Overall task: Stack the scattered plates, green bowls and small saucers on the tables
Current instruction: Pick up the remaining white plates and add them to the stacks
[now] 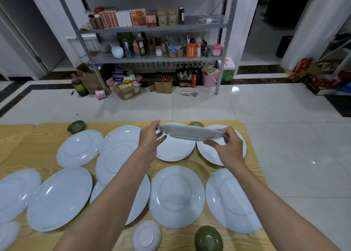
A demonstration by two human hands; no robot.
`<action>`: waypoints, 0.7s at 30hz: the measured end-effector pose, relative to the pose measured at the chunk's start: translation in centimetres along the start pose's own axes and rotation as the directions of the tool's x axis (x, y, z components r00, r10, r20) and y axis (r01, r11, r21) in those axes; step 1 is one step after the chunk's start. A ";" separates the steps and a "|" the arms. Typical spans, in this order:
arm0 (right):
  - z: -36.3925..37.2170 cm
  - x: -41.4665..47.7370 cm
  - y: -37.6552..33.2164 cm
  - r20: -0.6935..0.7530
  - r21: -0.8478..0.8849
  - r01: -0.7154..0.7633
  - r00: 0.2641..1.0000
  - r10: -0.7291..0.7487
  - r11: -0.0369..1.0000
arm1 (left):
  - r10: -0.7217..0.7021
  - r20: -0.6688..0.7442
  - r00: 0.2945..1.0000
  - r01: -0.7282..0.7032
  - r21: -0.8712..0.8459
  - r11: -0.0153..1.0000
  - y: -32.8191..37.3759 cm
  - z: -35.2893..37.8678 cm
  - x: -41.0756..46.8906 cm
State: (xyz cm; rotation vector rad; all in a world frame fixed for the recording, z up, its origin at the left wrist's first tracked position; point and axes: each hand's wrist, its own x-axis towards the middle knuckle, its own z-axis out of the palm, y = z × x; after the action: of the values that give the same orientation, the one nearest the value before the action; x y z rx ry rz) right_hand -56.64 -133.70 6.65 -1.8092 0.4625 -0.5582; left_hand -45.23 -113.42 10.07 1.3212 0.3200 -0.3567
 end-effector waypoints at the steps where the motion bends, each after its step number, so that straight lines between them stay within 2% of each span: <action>1: -0.1 -0.3 0.2 -0.019 -0.007 0.012 1.000 -0.012 1.000 | -0.038 0.033 0.999 0.038 0.004 0.999 0.0 -0.2 -0.2; 5: -0.4 -1.4 1.0 -0.078 -0.047 0.092 0.992 -0.095 0.995 | -0.158 0.126 0.979 0.153 0.051 0.987 0.0 -1.4 -1.2; 8: -0.8 -2.0 1.7 -0.091 -0.050 0.137 0.986 -0.141 0.989 | -0.162 0.116 0.980 0.159 0.033 0.987 -0.6 -1.8 -1.9; 11: -1.0 -2.7 1.7 -0.087 0.126 -0.017 0.996 0.028 0.992 | -0.128 0.119 0.985 0.126 0.025 0.992 -1.9 -1.9 -2.5; 13: -1.1 -3.0 1.5 -0.066 0.307 -0.177 0.976 0.207 0.935 | -0.089 0.154 0.984 0.087 0.021 0.996 -2.8 -1.7 -2.7; 16: -1.7 -3.3 1.5 0.045 0.646 -0.353 0.902 0.428 0.677 | -0.043 0.158 0.987 0.042 0.009 0.999 -3.9 -1.1 -3.1; 17: -1.9 -3.4 1.5 0.080 0.685 -0.377 0.889 0.450 0.623 | -0.033 0.165 0.986 0.032 0.012 0.999 -4.2 -0.9 -3.3; 18: -2.0 -3.5 1.4 0.093 0.674 -0.396 0.883 0.460 0.623 | -0.023 0.181 0.983 0.020 0.020 1.000 -4.7 -0.7 -3.3; 21: -2.4 -4.0 1.3 0.074 0.530 -0.439 0.876 0.476 0.726 | -0.019 0.215 0.976 0.007 0.058 0.998 -6.0 0.0 -3.1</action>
State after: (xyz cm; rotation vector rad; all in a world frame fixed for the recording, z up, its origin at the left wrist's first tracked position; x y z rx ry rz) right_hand -61.36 -133.63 5.46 -1.0814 0.7002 -0.3487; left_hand -50.56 -114.43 6.13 1.3224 0.1369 -0.5195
